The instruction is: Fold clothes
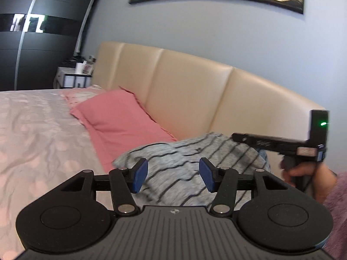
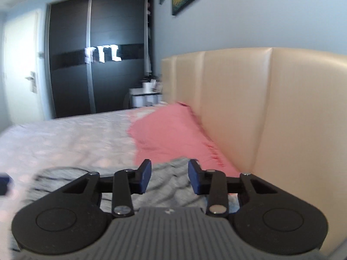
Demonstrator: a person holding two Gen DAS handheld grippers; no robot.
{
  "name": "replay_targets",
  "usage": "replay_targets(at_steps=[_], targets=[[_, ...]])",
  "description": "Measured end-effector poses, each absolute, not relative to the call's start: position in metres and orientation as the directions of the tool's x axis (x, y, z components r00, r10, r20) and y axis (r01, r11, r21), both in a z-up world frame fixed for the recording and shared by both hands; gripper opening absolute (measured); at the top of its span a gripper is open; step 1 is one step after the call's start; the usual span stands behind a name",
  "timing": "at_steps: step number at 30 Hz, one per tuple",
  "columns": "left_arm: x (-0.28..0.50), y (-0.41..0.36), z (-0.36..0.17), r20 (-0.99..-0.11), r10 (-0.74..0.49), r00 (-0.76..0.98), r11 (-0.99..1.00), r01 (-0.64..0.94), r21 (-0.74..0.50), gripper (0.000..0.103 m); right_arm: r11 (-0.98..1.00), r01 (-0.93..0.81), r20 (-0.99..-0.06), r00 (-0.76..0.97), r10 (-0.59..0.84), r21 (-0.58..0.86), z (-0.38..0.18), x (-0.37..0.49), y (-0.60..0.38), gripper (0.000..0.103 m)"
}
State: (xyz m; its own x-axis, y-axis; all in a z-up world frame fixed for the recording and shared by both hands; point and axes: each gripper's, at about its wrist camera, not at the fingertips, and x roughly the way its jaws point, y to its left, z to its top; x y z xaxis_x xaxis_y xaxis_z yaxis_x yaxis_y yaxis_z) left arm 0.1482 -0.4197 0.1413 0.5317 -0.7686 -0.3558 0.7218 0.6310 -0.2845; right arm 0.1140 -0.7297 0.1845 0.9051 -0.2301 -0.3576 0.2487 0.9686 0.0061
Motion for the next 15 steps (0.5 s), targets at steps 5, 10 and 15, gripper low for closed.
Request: replay_targets(at_steps=[5,10,15], targets=[[0.164,-0.455,0.119,-0.433,-0.789,0.437,0.581,0.760,-0.292,0.044,0.939,0.338,-0.405,0.869,-0.284,0.068,0.154,0.119,-0.748,0.042],[0.160,-0.468,0.082,-0.513,-0.780,0.358,0.563,0.760,-0.324,0.044,0.920,0.374,-0.441,0.849,-0.290,0.116,0.116,0.109,-0.769,0.041],[0.147,-0.471,0.058,-0.526,-0.786,0.324,0.542,0.770,-0.337,0.044,0.882,0.396,-0.429,0.864,-0.265,0.254,0.079,0.087,-0.798,0.042]])
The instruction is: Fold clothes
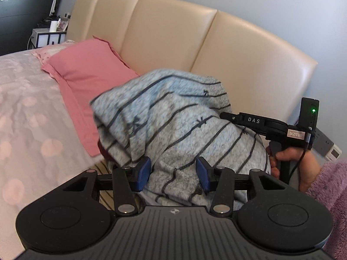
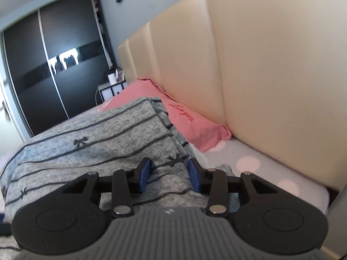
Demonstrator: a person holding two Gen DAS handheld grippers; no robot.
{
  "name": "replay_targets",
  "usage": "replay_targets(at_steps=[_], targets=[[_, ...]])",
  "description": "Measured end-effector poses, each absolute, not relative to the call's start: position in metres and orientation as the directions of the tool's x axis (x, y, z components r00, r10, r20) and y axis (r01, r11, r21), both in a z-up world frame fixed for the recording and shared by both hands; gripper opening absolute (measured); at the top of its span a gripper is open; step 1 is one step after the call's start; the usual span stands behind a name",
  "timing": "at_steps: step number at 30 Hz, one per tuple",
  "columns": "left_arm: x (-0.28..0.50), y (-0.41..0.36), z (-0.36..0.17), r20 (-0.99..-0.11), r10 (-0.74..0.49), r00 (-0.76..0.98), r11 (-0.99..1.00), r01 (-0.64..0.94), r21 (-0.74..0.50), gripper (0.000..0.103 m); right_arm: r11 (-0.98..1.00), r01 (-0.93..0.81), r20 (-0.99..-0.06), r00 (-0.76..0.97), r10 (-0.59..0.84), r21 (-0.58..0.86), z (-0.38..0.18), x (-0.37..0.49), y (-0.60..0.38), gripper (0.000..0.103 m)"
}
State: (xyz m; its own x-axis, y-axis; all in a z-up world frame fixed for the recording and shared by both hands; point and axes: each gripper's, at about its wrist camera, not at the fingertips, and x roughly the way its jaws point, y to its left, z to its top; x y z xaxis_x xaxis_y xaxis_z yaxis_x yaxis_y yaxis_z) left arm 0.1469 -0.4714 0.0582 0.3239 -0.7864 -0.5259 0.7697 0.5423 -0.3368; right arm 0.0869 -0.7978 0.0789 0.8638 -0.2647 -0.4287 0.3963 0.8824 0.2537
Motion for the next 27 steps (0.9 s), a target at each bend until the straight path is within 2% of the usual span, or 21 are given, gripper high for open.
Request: replay_targets(at_steps=[7,10,13,15,17,21,27], targets=[[0.136,-0.475,0.056,-0.544,-0.774,0.325,0.547,0.776,-0.315,0.044,0.867,0.414,-0.413,0.866,-0.281,0.277,0.049,0.082,-0.802,0.042],[0.131,-0.474,0.060,-0.550,-0.766,0.333,0.550,0.782,-0.292,0.044,0.872,0.406,-0.412,0.869,-0.275,0.274,0.056,0.081,-0.799,0.042],[0.127,-0.471,0.065,-0.544,-0.767,0.339,0.550,0.785,-0.285,0.044,0.877,0.399,-0.399,0.874,-0.276,0.267,0.068,0.076,-0.792,0.046],[0.125,-0.465,0.070,-0.533,-0.773,0.344,0.548,0.785,-0.288,0.048,0.879,0.393,-0.378,0.883,-0.278,0.271,0.078,0.070,-0.786,0.060],[0.122,-0.457,0.076,-0.517,-0.778,0.357,0.548,0.789,-0.279,0.048,0.881,0.389,-0.355,0.891,-0.284,0.271,0.090,0.064,-0.777,0.068],[0.108,-0.438,0.091,-0.498,-0.784,0.372,0.544,0.798,-0.261,0.053,0.883,0.383,-0.318,0.902,-0.293,0.272,0.116,0.051,-0.757,0.076],[0.082,-0.398,0.120,-0.460,-0.779,0.425,0.551,0.815,-0.179,0.065,0.901,0.313,-0.264,0.935,-0.237,0.301,0.162,0.024,-0.715,0.087]])
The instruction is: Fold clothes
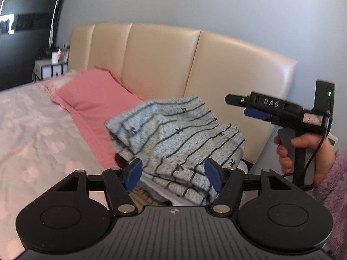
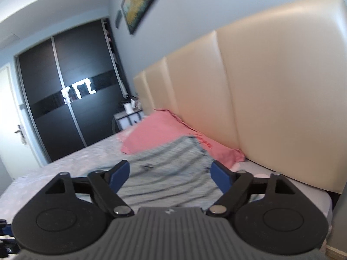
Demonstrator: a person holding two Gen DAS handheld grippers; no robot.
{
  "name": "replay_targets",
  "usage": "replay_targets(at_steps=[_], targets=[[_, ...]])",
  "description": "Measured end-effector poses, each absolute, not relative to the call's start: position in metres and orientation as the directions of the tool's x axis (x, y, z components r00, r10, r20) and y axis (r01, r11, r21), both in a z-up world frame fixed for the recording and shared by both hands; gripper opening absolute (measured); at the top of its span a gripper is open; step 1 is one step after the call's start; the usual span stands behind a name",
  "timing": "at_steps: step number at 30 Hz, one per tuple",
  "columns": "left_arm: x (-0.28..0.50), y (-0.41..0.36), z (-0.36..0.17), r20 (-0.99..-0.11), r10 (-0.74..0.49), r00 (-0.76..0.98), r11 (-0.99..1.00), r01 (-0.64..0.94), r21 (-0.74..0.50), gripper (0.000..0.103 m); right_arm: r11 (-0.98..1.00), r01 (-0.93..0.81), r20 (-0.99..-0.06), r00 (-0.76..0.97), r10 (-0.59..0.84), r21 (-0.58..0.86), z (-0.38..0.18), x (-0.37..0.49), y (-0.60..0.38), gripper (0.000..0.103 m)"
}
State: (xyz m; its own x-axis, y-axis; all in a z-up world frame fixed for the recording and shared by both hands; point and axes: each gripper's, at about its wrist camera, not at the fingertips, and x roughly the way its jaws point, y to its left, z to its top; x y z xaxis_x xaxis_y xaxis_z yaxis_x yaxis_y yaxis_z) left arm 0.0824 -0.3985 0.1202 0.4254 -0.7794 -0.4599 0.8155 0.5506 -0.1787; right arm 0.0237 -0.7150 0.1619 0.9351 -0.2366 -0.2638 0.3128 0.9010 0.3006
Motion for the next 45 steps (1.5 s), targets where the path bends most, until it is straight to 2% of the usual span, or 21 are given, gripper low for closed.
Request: replay_targets(at_steps=[5,12,21,28,36,45], targets=[[0.067,-0.354,0.145,-0.437,-0.748,0.499,0.600,0.791,-0.123,0.072,0.922,0.244,-0.229,0.957,-0.179,0.299,0.199,0.002,-0.666,0.090],[0.042,-0.283,0.179,-0.398,-0.663,0.634,0.701,0.712,-0.033,0.076,0.965,0.143,-0.209,0.973,-0.097,0.220,0.235,-0.014,-0.578,0.098],[0.025,-0.190,0.201,-0.365,-0.485,0.795,0.851,0.525,0.010,0.081,0.990,0.016,-0.327,0.944,0.032,0.142,0.237,-0.015,-0.452,0.100],[0.014,-0.130,0.191,-0.340,-0.345,0.875,0.926,0.376,0.027,0.087,0.987,-0.069,-0.361,0.925,0.117,0.144,0.209,-0.008,-0.364,0.102],[0.005,-0.066,0.151,-0.374,-0.222,0.901,0.973,0.229,-0.025,0.087,0.990,-0.128,-0.324,0.940,0.104,-0.054,0.160,-0.018,-0.263,0.102],[-0.010,-0.015,0.068,-0.395,-0.063,0.917,0.997,0.038,-0.071,0.087,0.998,-0.060,-0.324,0.944,0.066,0.027,0.080,-0.045,-0.208,0.102]])
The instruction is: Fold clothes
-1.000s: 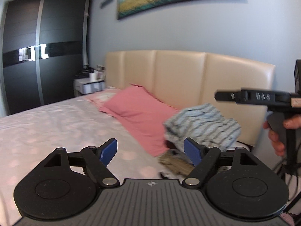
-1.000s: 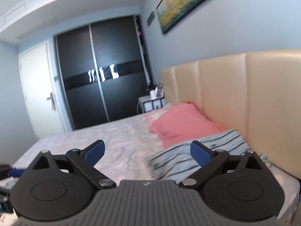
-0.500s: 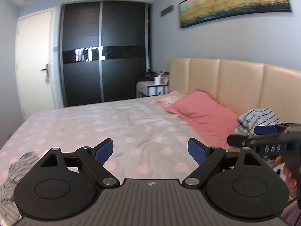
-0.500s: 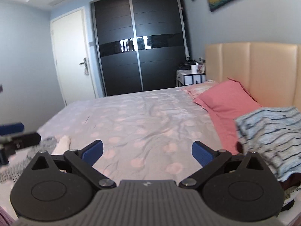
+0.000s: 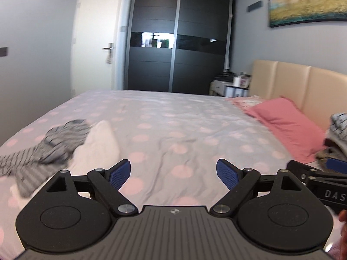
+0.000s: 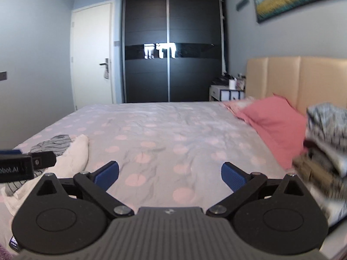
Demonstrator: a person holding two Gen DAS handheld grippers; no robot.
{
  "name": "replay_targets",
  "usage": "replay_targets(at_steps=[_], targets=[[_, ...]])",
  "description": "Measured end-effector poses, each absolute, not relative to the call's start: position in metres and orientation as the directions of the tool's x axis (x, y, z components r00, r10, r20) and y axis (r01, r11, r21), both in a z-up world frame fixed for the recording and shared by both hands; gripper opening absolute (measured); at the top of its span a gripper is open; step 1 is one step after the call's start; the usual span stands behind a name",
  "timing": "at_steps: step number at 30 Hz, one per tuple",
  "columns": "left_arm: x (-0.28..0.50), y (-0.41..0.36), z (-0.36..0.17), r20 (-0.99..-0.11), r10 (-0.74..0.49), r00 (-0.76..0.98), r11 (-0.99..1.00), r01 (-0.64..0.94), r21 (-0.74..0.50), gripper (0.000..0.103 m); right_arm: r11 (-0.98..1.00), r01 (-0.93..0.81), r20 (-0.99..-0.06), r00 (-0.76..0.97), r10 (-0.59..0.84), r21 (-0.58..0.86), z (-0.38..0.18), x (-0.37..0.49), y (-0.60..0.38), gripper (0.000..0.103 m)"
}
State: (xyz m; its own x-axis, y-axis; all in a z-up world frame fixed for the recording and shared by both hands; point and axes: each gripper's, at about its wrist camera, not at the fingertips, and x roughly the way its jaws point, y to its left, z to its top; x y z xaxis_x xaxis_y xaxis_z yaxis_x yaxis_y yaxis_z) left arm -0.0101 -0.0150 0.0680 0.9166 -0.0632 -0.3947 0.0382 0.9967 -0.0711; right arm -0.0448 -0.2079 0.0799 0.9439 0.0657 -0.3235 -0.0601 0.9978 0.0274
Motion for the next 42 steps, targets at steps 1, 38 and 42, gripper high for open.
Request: replay_targets(at_steps=[1,38,42], targets=[[-0.011,-0.013,0.061,-0.396,-0.049,0.917,0.998,0.025,-0.066,0.087,0.998,-0.049,-0.325,0.944,0.056,0.029,0.070,-0.046,-0.204,0.102],[0.015,-0.017,-0.006,-0.536,-0.025,0.844,1.000,0.025,-0.007,0.087,0.998,-0.008,-0.400,0.916,0.034,0.065,-0.007,-0.014,-0.196,0.102],[0.012,-0.016,-0.002,-0.526,-0.031,0.850,0.999,0.036,-0.001,0.087,0.998,-0.016,-0.395,0.918,0.040,0.065,-0.005,-0.018,-0.194,0.102]])
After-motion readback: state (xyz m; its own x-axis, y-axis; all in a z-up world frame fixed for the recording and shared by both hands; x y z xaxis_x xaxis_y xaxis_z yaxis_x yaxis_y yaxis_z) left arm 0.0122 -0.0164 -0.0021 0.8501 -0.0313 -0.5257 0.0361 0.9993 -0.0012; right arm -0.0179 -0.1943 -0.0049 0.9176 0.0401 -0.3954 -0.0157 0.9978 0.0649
